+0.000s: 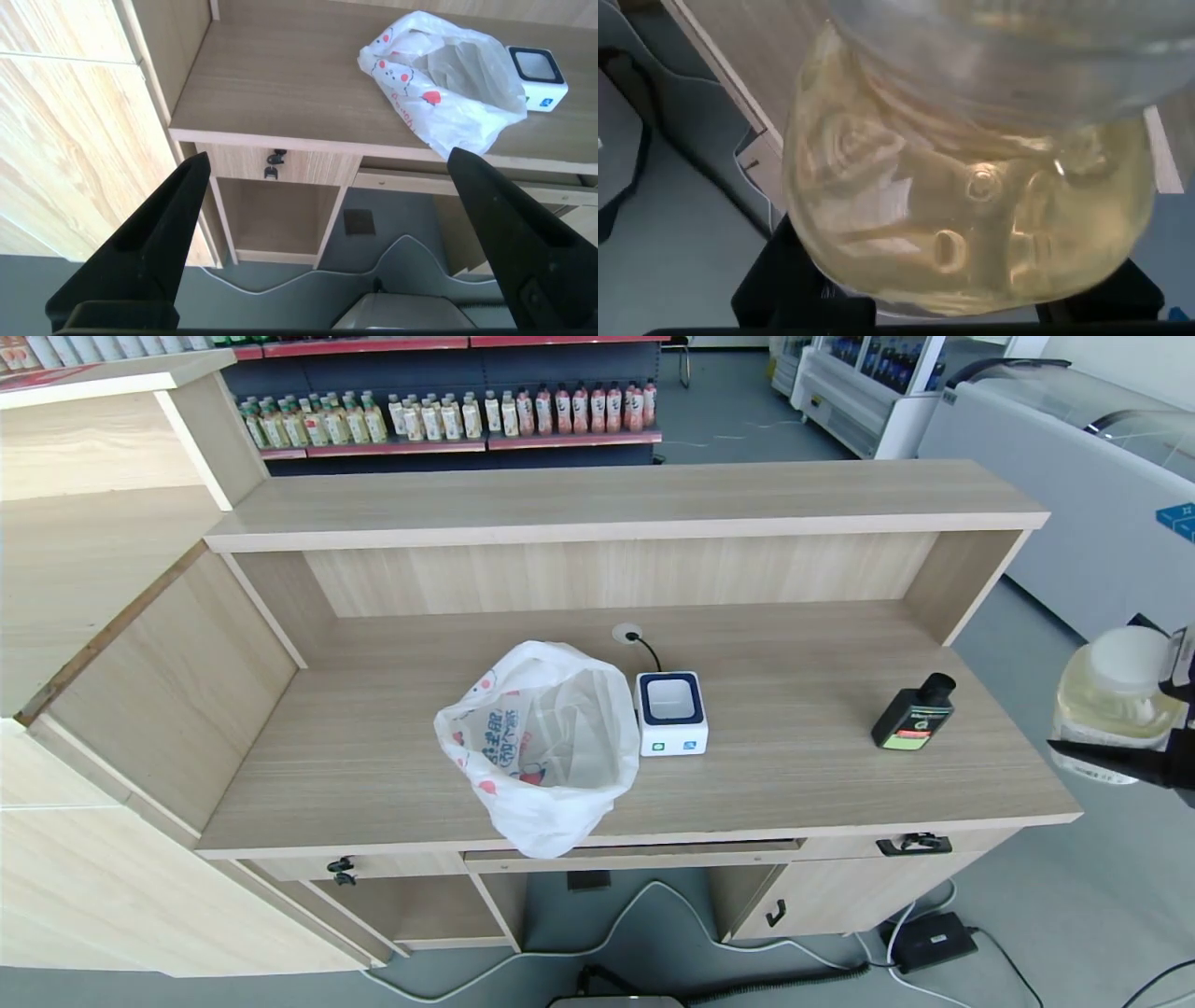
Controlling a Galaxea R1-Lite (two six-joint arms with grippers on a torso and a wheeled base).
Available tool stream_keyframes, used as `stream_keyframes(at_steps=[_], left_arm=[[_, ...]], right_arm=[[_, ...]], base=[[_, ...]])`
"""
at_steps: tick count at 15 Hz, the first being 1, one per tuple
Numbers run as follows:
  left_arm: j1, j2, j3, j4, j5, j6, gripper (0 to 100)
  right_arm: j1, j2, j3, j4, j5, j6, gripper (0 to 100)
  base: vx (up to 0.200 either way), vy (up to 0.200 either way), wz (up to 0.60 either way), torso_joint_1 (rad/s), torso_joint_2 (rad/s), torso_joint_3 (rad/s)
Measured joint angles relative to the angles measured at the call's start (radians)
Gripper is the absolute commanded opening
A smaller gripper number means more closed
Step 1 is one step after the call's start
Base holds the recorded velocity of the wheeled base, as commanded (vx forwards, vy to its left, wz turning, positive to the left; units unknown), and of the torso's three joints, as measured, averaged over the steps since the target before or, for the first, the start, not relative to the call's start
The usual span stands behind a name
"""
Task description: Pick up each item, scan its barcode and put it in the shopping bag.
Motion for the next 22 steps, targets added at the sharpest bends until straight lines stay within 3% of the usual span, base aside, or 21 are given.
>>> stream_keyframes(at_steps=[2, 4, 11, 13, 14, 16, 19, 22], left_arm=[[0.000, 0.000, 0.000, 0.000, 0.000, 0.000, 100], [0.000, 0.000, 0.000, 0.000, 0.000, 0.000, 100], [0.000, 0.000, 0.000, 0.000, 0.000, 0.000, 100], [0.000, 0.000, 0.000, 0.000, 0.000, 0.000, 100], [0.000, 0.000, 0.000, 0.000, 0.000, 0.000, 100], [0.000, 0.000, 0.000, 0.000, 0.000, 0.000, 100], [0.000, 0.000, 0.000, 0.000, 0.000, 0.000, 100], [0.000, 0.000, 0.000, 0.000, 0.000, 0.000, 100]], right_arm=[[-0.091, 0.026, -0.026, 0.071, 0.119, -0.206, 0], [-0.146, 0.043, -0.033, 0.089, 0.159, -0.324, 0], [-0.216, 0.084, -0.045, 0.072, 0.199, -0.464, 0], [-0.221, 0.098, -0.062, 0.022, 0.193, -0.489, 0], [-0.219, 0.108, -0.066, -0.006, 0.189, -0.495, 0], [-0.191, 0.139, -0.071, -0.202, 0.189, -0.499, 0], [-0.066, 0.230, -0.080, -0.424, 0.208, -0.483, 0], [0.056, 0.336, -0.088, -0.517, 0.259, -0.478, 0]], base=[[0.000, 0.000, 0.00, 0.000, 0.00, 0.000], [0.000, 0.000, 0.00, 0.000, 0.00, 0.000], [0.000, 0.000, 0.00, 0.000, 0.00, 0.000], [0.000, 0.000, 0.60, 0.000, 0.00, 0.002], [0.000, 0.000, 0.60, -0.002, 0.00, 0.007], [0.000, 0.000, 0.60, 0.000, 0.00, 0.002], [0.000, 0.000, 0.60, 0.004, 0.01, 0.001], [0.000, 0.000, 0.00, 0.000, 0.00, 0.000]])
